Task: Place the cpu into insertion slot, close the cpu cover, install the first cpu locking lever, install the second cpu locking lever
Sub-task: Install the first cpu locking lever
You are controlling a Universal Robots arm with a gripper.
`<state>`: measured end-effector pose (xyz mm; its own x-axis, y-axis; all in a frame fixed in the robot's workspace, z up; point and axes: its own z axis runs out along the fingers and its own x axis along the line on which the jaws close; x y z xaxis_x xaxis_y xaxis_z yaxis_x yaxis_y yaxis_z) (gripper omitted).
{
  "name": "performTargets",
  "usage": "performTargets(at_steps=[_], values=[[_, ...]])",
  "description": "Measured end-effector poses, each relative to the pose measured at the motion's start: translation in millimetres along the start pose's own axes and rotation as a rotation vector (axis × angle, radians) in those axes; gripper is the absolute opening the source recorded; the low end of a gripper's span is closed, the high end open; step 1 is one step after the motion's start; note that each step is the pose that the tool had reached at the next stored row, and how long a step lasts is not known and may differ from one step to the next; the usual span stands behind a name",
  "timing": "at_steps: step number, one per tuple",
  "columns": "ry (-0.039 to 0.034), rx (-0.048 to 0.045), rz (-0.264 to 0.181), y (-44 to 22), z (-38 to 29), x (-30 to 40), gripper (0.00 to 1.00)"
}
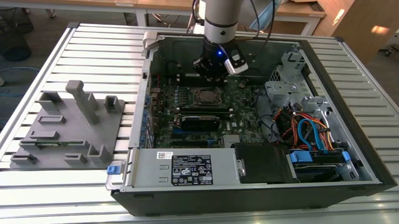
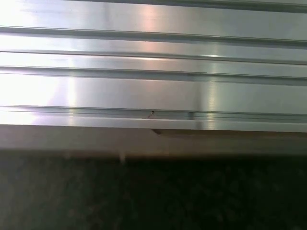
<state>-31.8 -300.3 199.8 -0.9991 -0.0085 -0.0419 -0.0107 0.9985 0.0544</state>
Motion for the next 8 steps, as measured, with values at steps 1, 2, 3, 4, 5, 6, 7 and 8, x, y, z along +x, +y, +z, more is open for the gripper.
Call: performTargets(at_steps=[1,2,3,4,5,6,7,8], values=[[0.0000,0.0000,0.000,0.0,0.0,0.0,0.10],[0.0000,0.0000,0.000,-0.1,0.0,0.0,0.10],[0.0000,0.0000,0.000,-0.2,0.0,0.0,0.10],[0.0000,-0.0001,0.000,-0.2,0.0,0.0,0.10],[0.0000,-0.0001,0.000,-0.3,0.0,0.0,0.10],[0.0000,-0.0002,0.000,-0.6,0.0,0.0,0.10],[0.0000,0.0000,0.000,-0.9,0.0,0.0,0.10],[0.0000,0.0001,0.000,-1.2,0.0,0.0,0.10]])
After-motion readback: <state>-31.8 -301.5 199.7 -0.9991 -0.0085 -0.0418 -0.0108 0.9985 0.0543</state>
